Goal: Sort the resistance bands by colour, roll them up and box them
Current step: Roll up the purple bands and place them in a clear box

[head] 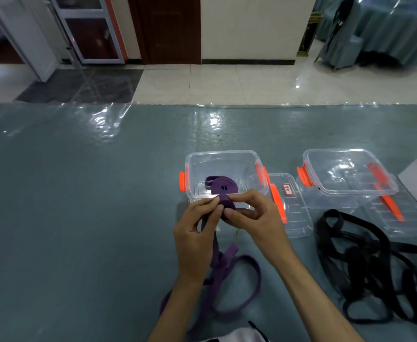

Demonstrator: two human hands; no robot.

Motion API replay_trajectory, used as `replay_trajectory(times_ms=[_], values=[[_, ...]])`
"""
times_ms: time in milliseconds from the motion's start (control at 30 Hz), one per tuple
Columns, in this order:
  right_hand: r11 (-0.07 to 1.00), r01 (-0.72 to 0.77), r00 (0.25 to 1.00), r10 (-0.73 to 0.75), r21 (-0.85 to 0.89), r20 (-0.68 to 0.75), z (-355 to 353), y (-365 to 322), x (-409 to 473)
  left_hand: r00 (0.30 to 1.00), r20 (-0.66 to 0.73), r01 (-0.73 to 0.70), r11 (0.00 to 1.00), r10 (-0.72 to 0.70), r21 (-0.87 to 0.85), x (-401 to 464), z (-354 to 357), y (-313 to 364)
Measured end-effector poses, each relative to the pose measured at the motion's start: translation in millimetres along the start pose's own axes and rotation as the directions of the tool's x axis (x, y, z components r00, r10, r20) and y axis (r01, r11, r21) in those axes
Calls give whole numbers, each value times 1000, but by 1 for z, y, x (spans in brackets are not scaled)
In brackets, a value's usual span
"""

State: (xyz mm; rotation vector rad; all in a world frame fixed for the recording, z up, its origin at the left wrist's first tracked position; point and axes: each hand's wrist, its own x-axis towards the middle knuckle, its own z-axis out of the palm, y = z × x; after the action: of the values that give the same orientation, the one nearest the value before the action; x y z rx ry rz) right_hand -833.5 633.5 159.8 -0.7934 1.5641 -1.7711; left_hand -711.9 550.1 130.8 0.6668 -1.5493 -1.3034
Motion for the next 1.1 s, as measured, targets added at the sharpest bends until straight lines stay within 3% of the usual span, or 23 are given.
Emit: replay_trajectory(times_ms=[67, 133, 233, 467, 633, 867, 1100], values=[[998, -34, 999, 35, 58, -6, 1, -2, -2, 996, 16, -89, 994, 88, 65, 0, -1, 1], [1000, -16, 999, 16, 9, -32, -1, -3, -1, 991, 24, -131, 986, 129, 105, -2, -2, 2], [989, 46, 998, -52, -140, -38, -5, -6, 2, 1000, -4, -30, 998, 30, 55, -9, -4, 2], [999, 45, 997, -44, 23, -56, 2, -5, -1, 990, 112, 104, 987, -90, -122, -1, -6, -4], [996, 76, 994, -79, -48, -74, 2, -6, 4, 985, 151, 110, 984, -88, -140, 2, -13, 1], [980, 178, 984, -179, -84, -3, 9, -9, 0, 984, 71, 169, 979, -162, -111, 1, -20, 6], [959, 216, 976, -212, -182, 40, 18, -23, 0, 979, -17, 193, 955, -202, -225, -3, -20, 21]])
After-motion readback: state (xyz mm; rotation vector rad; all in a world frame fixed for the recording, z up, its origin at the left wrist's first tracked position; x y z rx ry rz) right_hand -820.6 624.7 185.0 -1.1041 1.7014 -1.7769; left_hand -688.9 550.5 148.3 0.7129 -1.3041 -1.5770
